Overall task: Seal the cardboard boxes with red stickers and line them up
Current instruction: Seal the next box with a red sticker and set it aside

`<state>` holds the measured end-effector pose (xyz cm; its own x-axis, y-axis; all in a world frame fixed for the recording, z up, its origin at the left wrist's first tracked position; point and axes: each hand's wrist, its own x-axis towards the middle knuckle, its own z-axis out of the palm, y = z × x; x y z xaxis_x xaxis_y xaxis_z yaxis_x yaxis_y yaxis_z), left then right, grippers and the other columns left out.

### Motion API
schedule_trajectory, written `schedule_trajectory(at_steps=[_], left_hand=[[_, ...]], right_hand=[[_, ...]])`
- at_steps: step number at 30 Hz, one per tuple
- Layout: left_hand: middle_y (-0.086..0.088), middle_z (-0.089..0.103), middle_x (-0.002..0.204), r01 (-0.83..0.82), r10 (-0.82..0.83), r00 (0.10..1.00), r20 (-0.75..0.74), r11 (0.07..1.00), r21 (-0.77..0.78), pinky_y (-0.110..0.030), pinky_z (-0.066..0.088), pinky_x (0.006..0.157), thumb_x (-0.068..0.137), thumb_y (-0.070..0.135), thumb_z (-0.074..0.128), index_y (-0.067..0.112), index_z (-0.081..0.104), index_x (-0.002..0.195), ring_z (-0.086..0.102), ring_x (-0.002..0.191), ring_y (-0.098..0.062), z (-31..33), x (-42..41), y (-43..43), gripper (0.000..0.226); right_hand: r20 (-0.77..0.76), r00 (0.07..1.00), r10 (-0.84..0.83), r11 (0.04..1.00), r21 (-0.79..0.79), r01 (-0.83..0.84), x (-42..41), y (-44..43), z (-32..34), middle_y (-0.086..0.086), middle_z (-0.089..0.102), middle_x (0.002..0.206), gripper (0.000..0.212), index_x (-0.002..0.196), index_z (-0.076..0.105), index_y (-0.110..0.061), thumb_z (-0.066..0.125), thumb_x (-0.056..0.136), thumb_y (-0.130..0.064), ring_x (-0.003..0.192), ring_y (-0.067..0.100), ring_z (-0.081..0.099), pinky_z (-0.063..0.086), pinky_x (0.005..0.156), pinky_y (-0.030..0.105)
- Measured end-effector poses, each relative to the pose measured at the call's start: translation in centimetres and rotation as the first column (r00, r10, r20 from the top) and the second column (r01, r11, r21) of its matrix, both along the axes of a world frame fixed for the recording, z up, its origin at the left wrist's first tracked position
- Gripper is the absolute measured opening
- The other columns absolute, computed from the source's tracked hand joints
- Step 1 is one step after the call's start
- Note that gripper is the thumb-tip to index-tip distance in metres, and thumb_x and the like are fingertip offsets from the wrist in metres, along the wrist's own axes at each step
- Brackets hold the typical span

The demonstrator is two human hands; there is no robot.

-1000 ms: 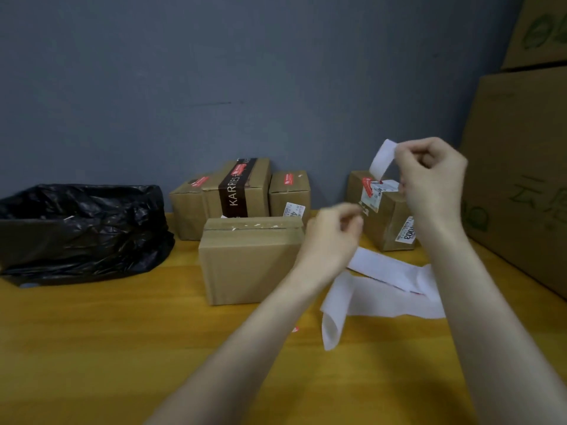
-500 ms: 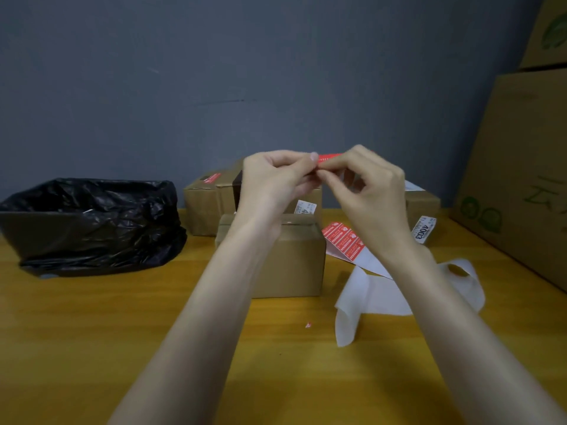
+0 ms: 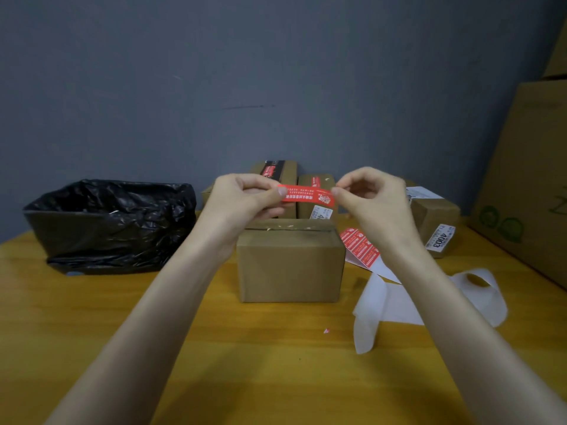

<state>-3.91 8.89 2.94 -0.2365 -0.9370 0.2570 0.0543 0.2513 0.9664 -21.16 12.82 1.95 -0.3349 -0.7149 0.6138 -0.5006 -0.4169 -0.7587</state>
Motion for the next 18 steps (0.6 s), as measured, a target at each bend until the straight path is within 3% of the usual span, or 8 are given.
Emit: schedule_trajectory(at_steps=[3, 5, 7, 9, 11, 14, 18], left_hand=[[-0.007, 0.074, 0.081, 0.009, -0.008, 0.999, -0.044, 1.0, 0.03, -0.019, 0.058, 0.069, 0.083, 0.007, 0.067, 0.005, 0.068, 0.08, 0.072, 0.083, -0.016, 0.0, 0.5, -0.4, 0.004], [-0.005, 0.074, 0.079, 0.028, -0.025, 0.997, -0.069, 0.999, 0.044, -0.019, 0.057, 0.069, 0.083, 0.007, 0.066, 0.005, 0.067, 0.08, 0.072, 0.082, -0.015, 0.0, 0.7, -0.5, 0.004], [-0.003, 0.074, 0.076, 0.037, -0.033, 0.997, -0.075, 0.998, 0.05, -0.019, 0.057, 0.069, 0.084, 0.007, 0.066, 0.005, 0.067, 0.082, 0.072, 0.081, -0.015, 0.0, 0.8, -0.6, 0.004], [-0.003, 0.073, 0.074, 0.031, -0.027, 0.997, -0.076, 0.998, 0.049, -0.019, 0.058, 0.069, 0.084, 0.007, 0.066, 0.004, 0.067, 0.083, 0.072, 0.078, -0.014, 0.0, 0.8, -0.8, 0.004], [-0.007, 0.073, 0.079, 0.019, -0.015, 0.997, -0.079, 0.999, 0.051, -0.02, 0.057, 0.069, 0.084, 0.006, 0.065, 0.002, 0.068, 0.087, 0.072, 0.076, -0.014, -0.1, 0.9, -1.1, 0.006], [-0.014, 0.073, 0.089, 0.024, -0.015, 0.991, -0.131, 0.997, 0.073, -0.022, 0.058, 0.072, 0.086, 0.006, 0.063, -0.001, 0.067, 0.092, 0.072, 0.081, -0.017, -0.1, 1.0, -1.3, 0.01], [-0.016, 0.072, 0.098, 0.149, -0.065, 0.917, -0.393, 0.971, 0.188, -0.026, 0.057, 0.08, 0.088, 0.004, 0.058, 0.0, 0.064, 0.099, 0.071, 0.091, -0.021, 0.2, 1.3, -1.9, 0.013]], right_hand=[[0.002, 1.0, 0.028, 0.999, 0.021, -0.028, -0.1, -0.1, 0.3, -0.006, 0.066, 0.073, 0.015, 0.072, 0.065, -0.021, 0.071, 0.079, -0.009, 0.07, 0.006, 0.062, 0.053, 0.068, 0.023], [0.006, 0.999, 0.052, 0.997, 0.054, -0.052, 0.0, -0.2, 0.4, -0.007, 0.065, 0.08, 0.009, 0.083, 0.066, -0.021, 0.073, 0.078, -0.019, 0.076, 0.004, 0.062, 0.052, 0.069, 0.017], [-0.009, 0.997, 0.074, 0.988, 0.135, -0.072, 0.4, -0.2, 0.4, -0.008, 0.062, 0.091, 0.028, 0.099, 0.063, -0.021, 0.074, 0.076, -0.032, 0.083, 0.001, 0.058, 0.045, 0.061, 0.003], [0.009, 0.994, 0.112, 0.971, 0.21, -0.111, 0.8, -0.5, 0.7, -0.007, 0.06, 0.098, 0.043, 0.107, 0.059, -0.02, 0.074, 0.072, -0.04, 0.085, 0.0, 0.055, 0.041, 0.054, -0.001], [0.024, 0.987, 0.161, 0.953, 0.256, -0.162, 1.3, -0.7, 1.1, -0.005, 0.06, 0.102, 0.052, 0.111, 0.058, -0.02, 0.075, 0.068, -0.044, 0.088, 0.001, 0.056, 0.047, 0.061, 0.006], [0.026, 0.967, 0.254, 0.901, 0.357, -0.246, 1.3, -0.8, 1.9, -0.003, 0.061, 0.109, 0.071, 0.118, 0.054, -0.02, 0.066, 0.059, -0.057, 0.096, 0.007, 0.062, 0.052, 0.083, 0.026], [0.318, 0.852, 0.417, 0.805, 0.307, -0.508, 0.4, -0.5, 1.9, 0.006, 0.065, 0.111, 0.062, 0.108, 0.059, -0.016, 0.06, 0.059, -0.053, 0.095, 0.015, 0.069, 0.055, 0.084, 0.031]])
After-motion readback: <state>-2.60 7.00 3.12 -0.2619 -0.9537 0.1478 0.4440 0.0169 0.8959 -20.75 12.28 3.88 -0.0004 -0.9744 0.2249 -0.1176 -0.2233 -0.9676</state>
